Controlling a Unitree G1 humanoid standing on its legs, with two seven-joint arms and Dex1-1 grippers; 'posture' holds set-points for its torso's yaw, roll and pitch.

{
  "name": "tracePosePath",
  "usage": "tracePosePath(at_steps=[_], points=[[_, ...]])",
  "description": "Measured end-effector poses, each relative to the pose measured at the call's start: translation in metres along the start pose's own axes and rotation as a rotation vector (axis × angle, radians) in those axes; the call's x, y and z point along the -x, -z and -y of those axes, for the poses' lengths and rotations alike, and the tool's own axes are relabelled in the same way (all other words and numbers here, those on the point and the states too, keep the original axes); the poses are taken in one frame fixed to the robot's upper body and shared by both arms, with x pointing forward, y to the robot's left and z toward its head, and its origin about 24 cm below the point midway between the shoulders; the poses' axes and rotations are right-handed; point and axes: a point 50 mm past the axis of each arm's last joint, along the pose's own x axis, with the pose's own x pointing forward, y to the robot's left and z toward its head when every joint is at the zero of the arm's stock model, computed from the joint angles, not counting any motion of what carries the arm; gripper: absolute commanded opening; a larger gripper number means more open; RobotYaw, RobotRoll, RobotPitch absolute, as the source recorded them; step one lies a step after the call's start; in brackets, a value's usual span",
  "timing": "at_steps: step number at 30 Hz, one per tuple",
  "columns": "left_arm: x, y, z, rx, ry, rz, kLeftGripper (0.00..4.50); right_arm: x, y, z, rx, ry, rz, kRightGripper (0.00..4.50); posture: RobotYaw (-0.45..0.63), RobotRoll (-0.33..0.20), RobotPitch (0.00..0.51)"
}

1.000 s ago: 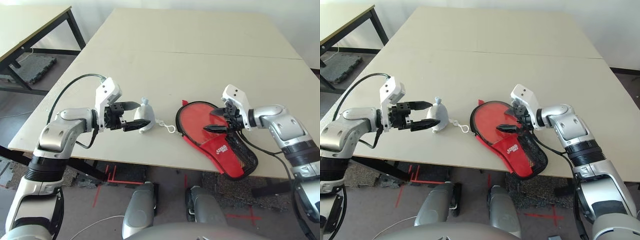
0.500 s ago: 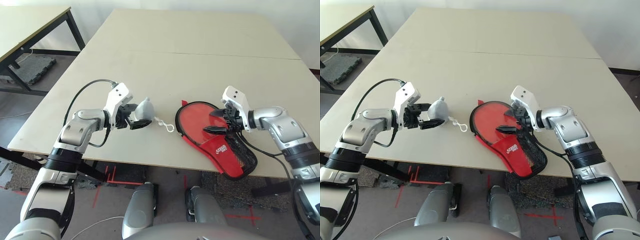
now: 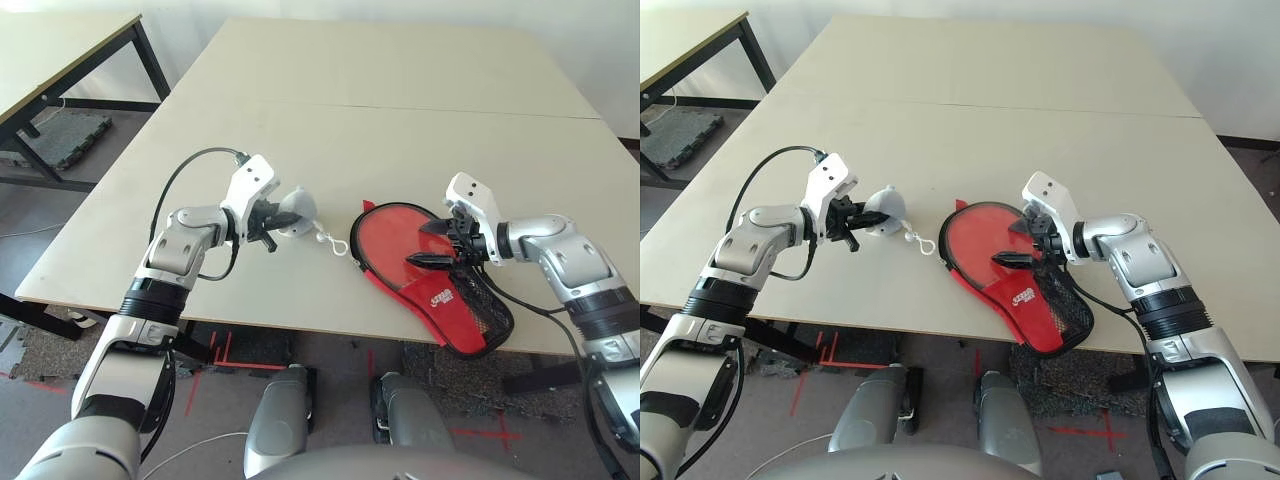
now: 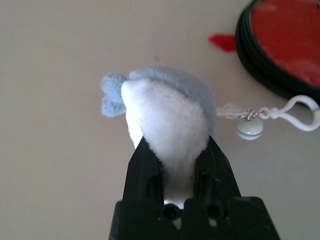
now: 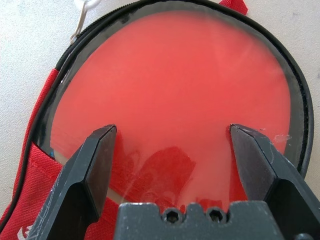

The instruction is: Store the ping-pong paddle in its case and zip it.

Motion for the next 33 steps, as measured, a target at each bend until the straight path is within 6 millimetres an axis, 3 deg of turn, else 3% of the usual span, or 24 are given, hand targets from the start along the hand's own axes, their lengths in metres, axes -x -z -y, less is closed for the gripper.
tracePosePath(at_steps=[4, 14, 23, 33], points=[[-0.018, -0.019, -0.001, -0.022, -0.069, 0.059, 0.49, 0.0, 0.0, -0.001, 0.001, 0.004, 0.007, 4.5, 0.12, 0.0, 0.093], [-0.055, -0.042, -0.006, -0.11, -0.161, 0.094, 0.49, -0.001, 0.002, -0.005, 0.001, 0.013, 0.021, 4.5, 0.1, 0.0, 0.096], [-0.087, -0.046, 0.009, -0.203, -0.183, 0.064, 0.49, -0.001, 0.003, -0.01, -0.012, 0.017, 0.031, 4.5, 0.07, 0.0, 0.106], [-0.103, -0.063, 0.018, -0.375, -0.297, 0.049, 0.49, -0.001, 0.003, -0.017, -0.021, 0.015, 0.044, 4.5, 0.05, 0.0, 0.112]])
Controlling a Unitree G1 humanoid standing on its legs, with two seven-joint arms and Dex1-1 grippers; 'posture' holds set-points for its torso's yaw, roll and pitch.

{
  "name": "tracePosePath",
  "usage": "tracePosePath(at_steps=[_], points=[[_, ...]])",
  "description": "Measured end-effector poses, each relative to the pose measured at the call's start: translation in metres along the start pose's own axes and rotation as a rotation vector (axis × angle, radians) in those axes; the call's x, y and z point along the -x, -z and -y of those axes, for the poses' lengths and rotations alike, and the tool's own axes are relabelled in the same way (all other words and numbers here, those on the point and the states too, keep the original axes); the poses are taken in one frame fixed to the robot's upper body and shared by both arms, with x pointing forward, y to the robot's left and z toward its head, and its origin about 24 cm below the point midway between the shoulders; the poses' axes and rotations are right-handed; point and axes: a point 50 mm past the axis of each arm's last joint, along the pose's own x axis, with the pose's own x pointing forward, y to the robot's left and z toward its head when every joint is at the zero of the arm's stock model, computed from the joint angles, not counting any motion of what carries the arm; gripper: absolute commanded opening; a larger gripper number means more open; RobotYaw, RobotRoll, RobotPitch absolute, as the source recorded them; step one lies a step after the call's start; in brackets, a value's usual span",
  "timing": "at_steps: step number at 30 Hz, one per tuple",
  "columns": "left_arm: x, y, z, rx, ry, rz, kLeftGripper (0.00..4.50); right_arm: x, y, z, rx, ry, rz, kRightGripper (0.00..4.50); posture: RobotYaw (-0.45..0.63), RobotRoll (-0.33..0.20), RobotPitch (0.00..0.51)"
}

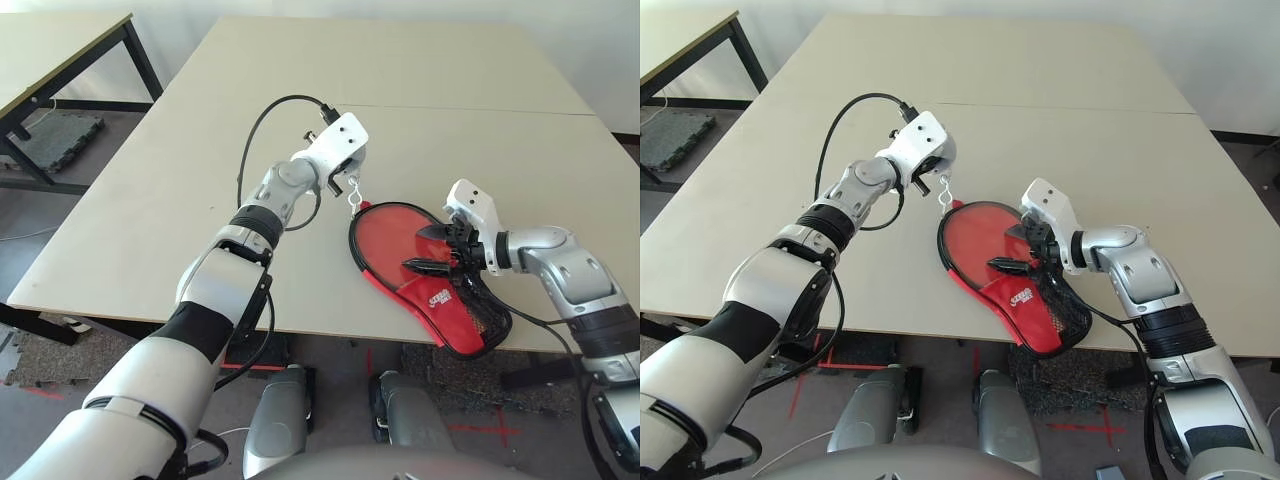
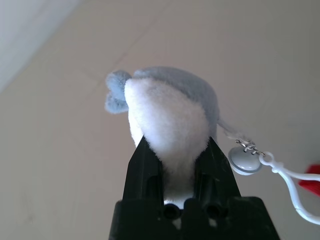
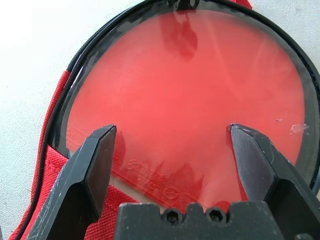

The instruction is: Store the ping-pong paddle in its case and zip it.

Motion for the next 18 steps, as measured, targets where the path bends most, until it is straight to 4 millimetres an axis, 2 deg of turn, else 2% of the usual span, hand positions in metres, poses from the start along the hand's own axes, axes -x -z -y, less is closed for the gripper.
tracePosePath(at_steps=[4, 11, 14, 17, 18], points=[[-0.006, -0.015, 0.006, -0.05, -0.01, 0.035, 0.49, 0.001, 0.0, -0.001, -0.008, 0.005, 0.004, 4.5, 0.04, 0.0, 0.112], [-0.013, -0.031, 0.046, -0.131, 0.193, 0.103, 0.49, -0.002, 0.0, -0.003, -0.016, 0.006, 0.015, 4.5, 0.04, 0.0, 0.114], [-0.014, -0.029, 0.068, -0.124, 0.291, 0.117, 0.49, -0.002, 0.0, -0.003, -0.016, 0.005, 0.019, 4.5, 0.04, 0.0, 0.115], [-0.012, -0.025, 0.08, -0.116, 0.386, 0.112, 0.49, -0.002, 0.0, -0.003, -0.016, 0.005, 0.018, 4.5, 0.04, 0.0, 0.115], [-0.011, -0.024, 0.084, -0.116, 0.414, 0.116, 0.89, -0.002, 0.0, -0.003, -0.018, 0.006, 0.017, 4.5, 0.04, 0.0, 0.115]])
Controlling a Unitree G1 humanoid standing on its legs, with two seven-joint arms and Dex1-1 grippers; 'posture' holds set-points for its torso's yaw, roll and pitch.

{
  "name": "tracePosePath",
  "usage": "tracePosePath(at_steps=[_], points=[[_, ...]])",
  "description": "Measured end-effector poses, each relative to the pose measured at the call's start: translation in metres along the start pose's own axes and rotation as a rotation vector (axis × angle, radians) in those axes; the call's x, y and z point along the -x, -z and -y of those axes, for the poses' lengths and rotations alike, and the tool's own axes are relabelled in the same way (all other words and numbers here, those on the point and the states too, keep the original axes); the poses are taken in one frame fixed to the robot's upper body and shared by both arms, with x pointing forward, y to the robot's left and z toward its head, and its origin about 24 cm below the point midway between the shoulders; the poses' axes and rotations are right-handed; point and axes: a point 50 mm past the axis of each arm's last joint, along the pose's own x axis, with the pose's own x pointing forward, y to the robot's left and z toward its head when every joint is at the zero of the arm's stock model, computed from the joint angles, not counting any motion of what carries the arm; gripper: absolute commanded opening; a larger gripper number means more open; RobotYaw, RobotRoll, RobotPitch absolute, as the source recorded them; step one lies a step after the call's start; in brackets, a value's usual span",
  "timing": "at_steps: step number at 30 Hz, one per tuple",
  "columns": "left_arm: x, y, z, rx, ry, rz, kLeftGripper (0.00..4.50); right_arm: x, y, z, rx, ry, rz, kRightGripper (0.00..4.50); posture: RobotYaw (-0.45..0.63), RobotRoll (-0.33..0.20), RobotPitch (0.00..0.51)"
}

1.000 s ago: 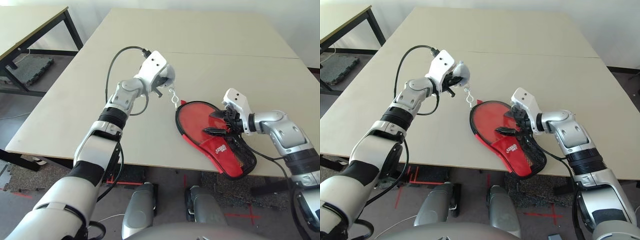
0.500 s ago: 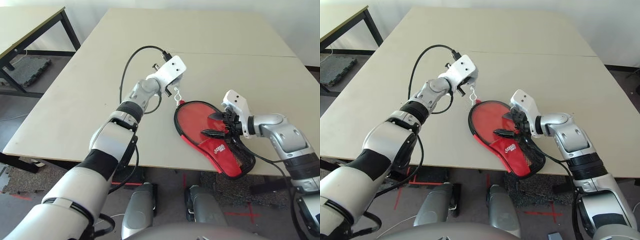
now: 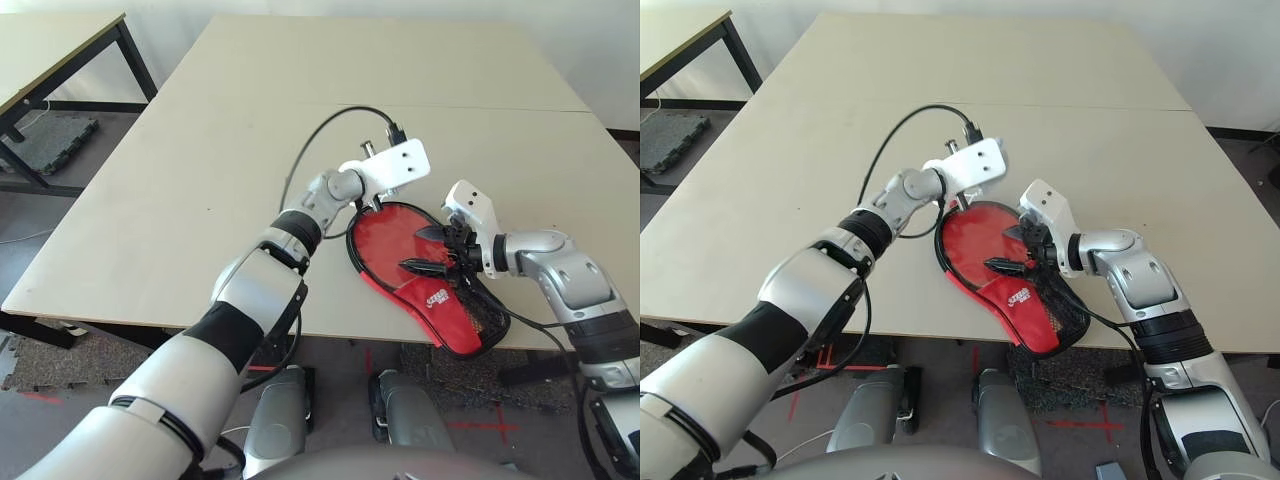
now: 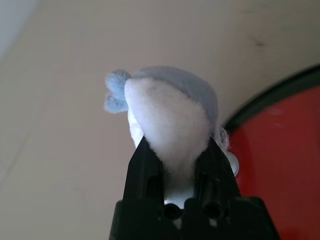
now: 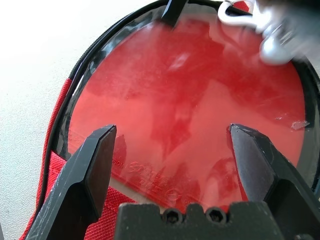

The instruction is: Store the ping-pong paddle in its case and zip it.

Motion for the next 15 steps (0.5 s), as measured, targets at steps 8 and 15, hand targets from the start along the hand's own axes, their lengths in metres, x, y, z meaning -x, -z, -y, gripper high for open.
tracePosePath(at_steps=[8, 15], points=[[-0.0025, -0.0029, 0.0069, -0.007, 0.049, 0.019, 3.86, -0.0003, -0.0002, 0.0001, -0.003, 0.0, -0.001, 4.5, 0.04, 0.0, 0.111], [-0.0035, -0.0033, 0.0094, 0.007, 0.052, 0.029, 4.47, -0.0013, -0.0006, 0.0002, -0.006, -0.002, 0.002, 4.5, 0.04, 0.0, 0.106]])
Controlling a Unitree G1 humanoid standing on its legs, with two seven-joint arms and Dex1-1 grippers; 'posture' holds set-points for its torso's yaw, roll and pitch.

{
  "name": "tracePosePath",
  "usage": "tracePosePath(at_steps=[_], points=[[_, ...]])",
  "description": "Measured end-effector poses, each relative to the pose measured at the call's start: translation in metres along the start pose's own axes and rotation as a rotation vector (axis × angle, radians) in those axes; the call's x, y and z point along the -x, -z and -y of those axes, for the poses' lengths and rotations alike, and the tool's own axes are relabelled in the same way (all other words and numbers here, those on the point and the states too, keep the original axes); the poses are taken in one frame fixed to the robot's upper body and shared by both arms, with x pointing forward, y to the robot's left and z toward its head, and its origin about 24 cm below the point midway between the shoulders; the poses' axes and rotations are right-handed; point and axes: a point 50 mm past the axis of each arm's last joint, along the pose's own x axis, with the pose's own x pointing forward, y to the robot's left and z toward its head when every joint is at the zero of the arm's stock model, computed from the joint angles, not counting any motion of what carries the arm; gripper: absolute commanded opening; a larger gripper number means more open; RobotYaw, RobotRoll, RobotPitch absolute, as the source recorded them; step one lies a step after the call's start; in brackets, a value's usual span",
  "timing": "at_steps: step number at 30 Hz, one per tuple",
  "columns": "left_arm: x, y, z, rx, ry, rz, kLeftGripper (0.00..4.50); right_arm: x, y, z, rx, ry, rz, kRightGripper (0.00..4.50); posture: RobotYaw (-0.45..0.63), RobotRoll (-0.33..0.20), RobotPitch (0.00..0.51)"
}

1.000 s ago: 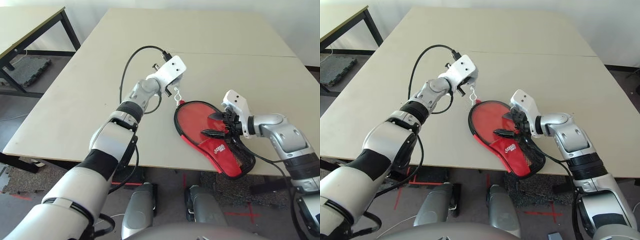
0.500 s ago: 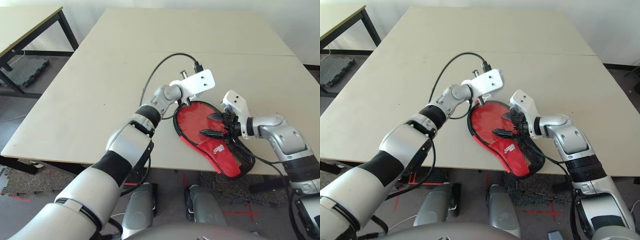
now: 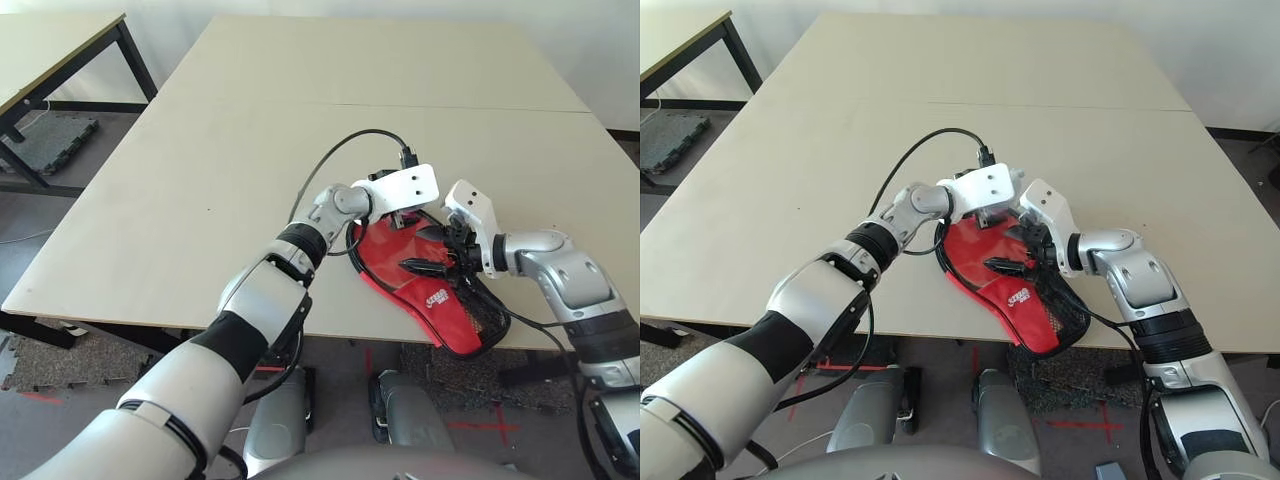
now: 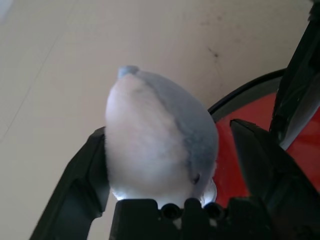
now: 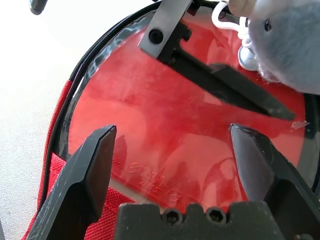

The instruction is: Store the ping-pong paddle in its case and zip it.

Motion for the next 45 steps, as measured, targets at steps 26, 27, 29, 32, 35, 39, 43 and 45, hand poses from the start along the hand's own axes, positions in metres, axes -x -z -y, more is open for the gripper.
tracePosePath(at_steps=[26, 27, 29, 32, 35, 39, 43, 45], points=[[0.054, -0.011, -0.058, 0.319, 0.016, 0.215, 4.47, -0.008, -0.003, 0.002, 0.008, -0.019, 0.011, 4.5, 0.08, 0.0, 0.091], [0.058, -0.007, -0.058, 0.316, 0.022, 0.205, 4.47, -0.008, -0.003, 0.002, 0.008, -0.021, 0.01, 4.5, 0.08, 0.0, 0.09], [0.067, 0.003, -0.054, 0.322, 0.045, 0.179, 4.47, -0.008, -0.003, 0.002, 0.009, -0.024, 0.009, 4.5, 0.08, 0.0, 0.091], [0.076, 0.018, -0.043, 0.34, 0.097, 0.135, 4.47, -0.007, -0.003, 0.003, 0.009, -0.022, 0.006, 4.5, 0.08, 0.0, 0.091], [0.081, 0.022, -0.033, 0.343, 0.131, 0.116, 4.47, -0.005, -0.002, 0.005, 0.008, -0.022, 0.001, 4.5, 0.08, 0.0, 0.09], [0.081, 0.022, -0.023, 0.354, 0.164, 0.11, 4.47, 0.002, 0.0, 0.01, 0.002, -0.021, -0.015, 4.5, 0.08, 0.0, 0.09], [0.08, 0.021, -0.014, 0.356, 0.198, 0.11, 4.47, 0.014, 0.001, 0.018, -0.004, 0.004, -0.032, 4.5, 0.07, 0.0, 0.091], [0.076, 0.023, -0.006, 0.359, 0.224, 0.096, 4.47, 0.022, 0.001, 0.026, -0.018, 0.038, -0.039, 4.5, 0.06, 0.0, 0.091]])
